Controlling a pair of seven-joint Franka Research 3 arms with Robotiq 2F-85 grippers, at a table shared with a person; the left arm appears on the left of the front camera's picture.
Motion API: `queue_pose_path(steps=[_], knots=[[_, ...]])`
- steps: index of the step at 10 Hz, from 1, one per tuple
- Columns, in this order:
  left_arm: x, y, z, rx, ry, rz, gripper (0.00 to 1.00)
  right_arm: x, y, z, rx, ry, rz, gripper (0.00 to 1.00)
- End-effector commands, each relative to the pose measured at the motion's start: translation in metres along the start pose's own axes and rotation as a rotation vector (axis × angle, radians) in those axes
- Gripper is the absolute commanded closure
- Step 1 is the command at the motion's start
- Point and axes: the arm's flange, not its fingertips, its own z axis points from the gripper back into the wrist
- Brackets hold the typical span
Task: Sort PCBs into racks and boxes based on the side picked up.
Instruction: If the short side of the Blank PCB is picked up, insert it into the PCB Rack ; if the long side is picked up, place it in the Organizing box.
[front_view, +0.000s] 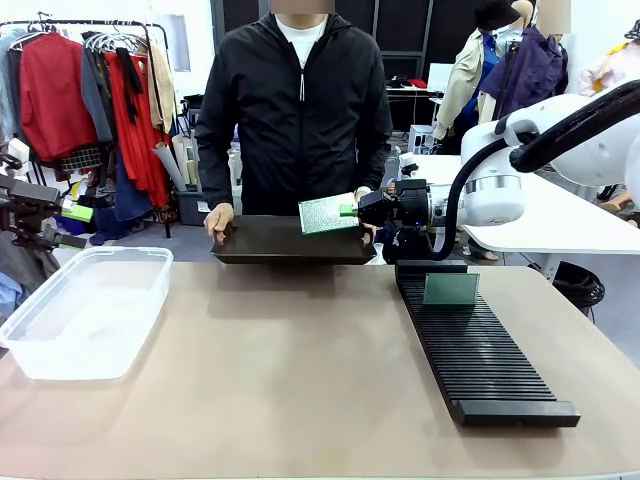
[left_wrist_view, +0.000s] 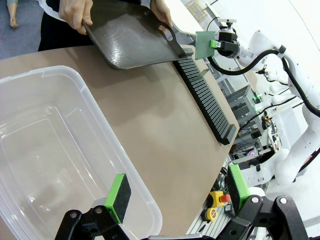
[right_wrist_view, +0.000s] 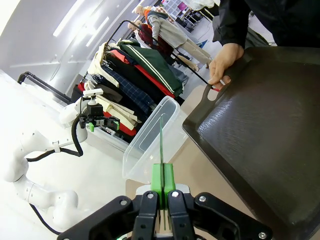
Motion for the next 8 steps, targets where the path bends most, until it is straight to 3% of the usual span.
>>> queue_pose_path(steps=[1,4,8], knots=[[0.001,-0.002,0.001,0.0,0.0,0.003,0.0,-0.001,0.007,0.011,0.023,-0.033,0.024,1.0],[0.001,-0.002,0.001,0.0,0.0,0.003,0.0,-0.001,0.024,0.048,0.066,-0.104,0.066,1.0],[0.001,-0.002,0.001,0.0,0.0,0.003,0.0,-0.018,0.044,0.105,0.031,-0.118,0.132,1.0]])
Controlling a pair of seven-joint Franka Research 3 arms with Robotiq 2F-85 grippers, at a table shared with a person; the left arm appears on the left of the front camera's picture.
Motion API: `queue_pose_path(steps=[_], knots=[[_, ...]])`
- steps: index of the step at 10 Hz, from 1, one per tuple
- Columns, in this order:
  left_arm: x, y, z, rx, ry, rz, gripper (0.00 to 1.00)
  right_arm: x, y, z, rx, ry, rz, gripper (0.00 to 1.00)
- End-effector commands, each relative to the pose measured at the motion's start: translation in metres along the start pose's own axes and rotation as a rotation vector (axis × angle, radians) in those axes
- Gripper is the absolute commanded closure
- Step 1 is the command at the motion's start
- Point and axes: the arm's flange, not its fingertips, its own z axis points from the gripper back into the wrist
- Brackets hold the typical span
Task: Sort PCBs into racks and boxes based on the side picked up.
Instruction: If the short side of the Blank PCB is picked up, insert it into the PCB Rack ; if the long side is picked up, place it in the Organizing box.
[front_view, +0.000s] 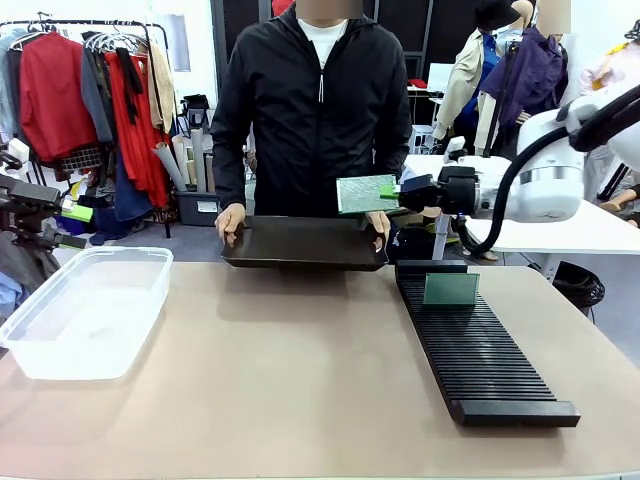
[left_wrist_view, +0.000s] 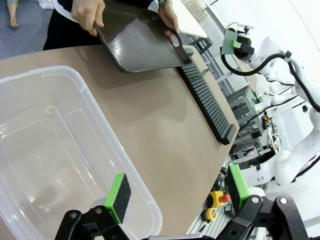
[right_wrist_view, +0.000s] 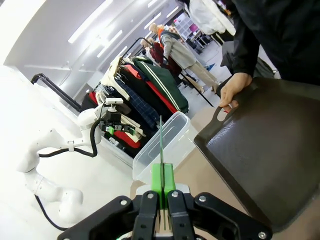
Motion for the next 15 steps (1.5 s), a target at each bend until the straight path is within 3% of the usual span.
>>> queue_pose_path(steps=[1,7,12,15], knots=[[0.001,-0.002,0.001,0.0,0.0,0.003,0.0,-0.013,0.016,0.029,0.0,-0.016,0.049,1.0],[0.001,-0.002,0.001,0.0,0.0,0.003,0.0,-0.035,0.05,0.113,-0.009,-0.034,0.084,1.0],[0.001,-0.002,0.001,0.0,0.0,0.003,0.0,-0.083,0.016,0.157,0.003,0.014,0.074,1.0],[0.001,-0.002,0.001,0.0,0.0,0.003,0.0,-0.106,0.011,0.181,0.103,-0.005,0.171,1.0]])
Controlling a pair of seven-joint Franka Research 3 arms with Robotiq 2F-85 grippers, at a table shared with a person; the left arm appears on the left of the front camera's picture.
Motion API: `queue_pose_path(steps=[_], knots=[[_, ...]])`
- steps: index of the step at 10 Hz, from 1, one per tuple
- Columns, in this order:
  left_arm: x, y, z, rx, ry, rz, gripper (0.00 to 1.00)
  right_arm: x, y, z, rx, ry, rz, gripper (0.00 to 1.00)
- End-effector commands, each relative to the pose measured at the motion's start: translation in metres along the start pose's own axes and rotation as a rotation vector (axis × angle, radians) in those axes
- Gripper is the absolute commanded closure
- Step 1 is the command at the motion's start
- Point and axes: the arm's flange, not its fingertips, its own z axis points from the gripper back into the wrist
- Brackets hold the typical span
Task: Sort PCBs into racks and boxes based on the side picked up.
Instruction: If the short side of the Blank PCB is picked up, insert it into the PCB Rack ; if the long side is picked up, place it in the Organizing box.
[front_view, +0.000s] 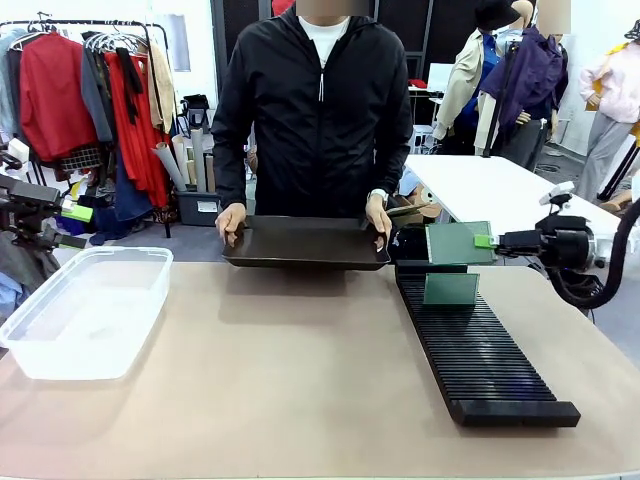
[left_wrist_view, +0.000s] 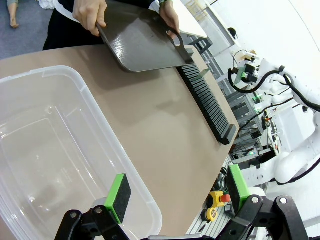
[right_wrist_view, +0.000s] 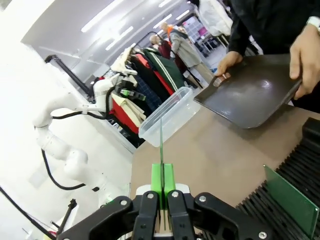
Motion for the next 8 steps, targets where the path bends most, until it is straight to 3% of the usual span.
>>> queue_pose_path(steps=[1,5,8], knots=[[0.001,-0.002,0.001,0.0,0.0,0.003,0.0,-0.01,0.009,0.015,0.062,0.007,0.104,1.0],[0.001,-0.002,0.001,0.0,0.0,0.003,0.0,-0.031,0.013,0.026,-0.013,0.096,0.278,1.0],[0.001,-0.002,0.001,0.0,0.0,0.003,0.0,-0.043,0.008,0.023,0.006,0.091,0.469,1.0]])
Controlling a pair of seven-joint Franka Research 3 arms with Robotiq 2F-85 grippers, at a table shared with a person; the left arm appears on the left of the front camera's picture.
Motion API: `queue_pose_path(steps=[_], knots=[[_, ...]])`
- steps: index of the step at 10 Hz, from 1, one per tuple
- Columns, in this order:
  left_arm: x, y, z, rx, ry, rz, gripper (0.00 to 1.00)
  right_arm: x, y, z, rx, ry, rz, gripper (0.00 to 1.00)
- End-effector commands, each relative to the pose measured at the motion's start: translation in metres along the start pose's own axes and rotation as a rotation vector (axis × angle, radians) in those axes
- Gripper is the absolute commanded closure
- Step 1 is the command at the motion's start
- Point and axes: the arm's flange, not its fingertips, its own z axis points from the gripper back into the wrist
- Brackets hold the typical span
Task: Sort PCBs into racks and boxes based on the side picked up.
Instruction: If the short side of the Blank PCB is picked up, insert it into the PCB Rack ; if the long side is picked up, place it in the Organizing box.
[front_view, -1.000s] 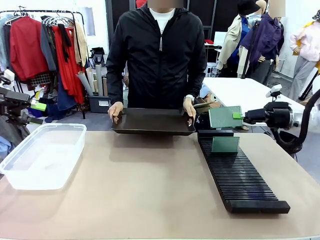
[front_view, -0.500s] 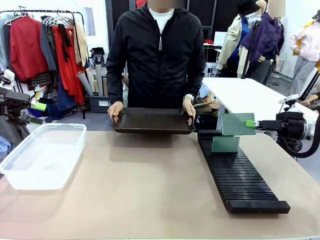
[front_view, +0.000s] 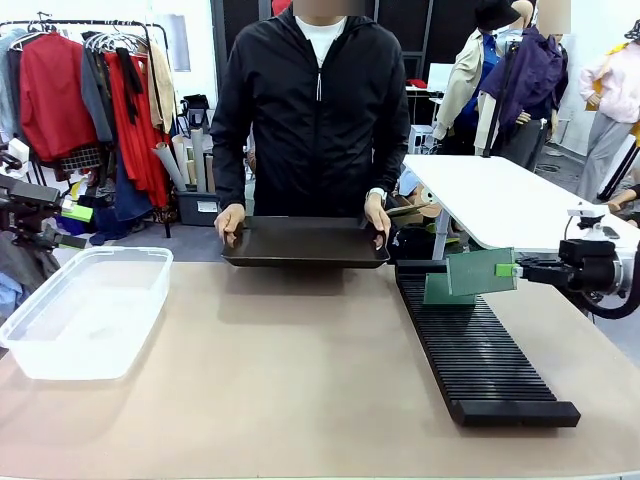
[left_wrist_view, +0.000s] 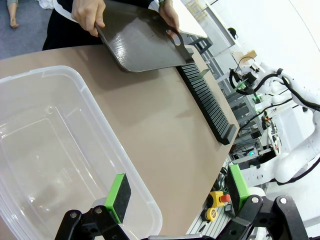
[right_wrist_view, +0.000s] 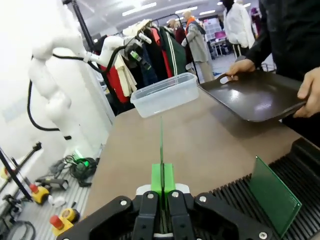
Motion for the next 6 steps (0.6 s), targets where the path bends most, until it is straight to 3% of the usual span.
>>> queue_pose_path(steps=[1,6], knots=[[0.001,-0.002,0.001,0.0,0.0,0.003,0.0,-0.011,0.008,-0.004,-0.019,-0.011,0.089,1.0],[0.001,-0.002,0.001,0.0,0.0,0.003,0.0,-0.032,0.018,-0.003,-0.045,-0.016,0.21,1.0]])
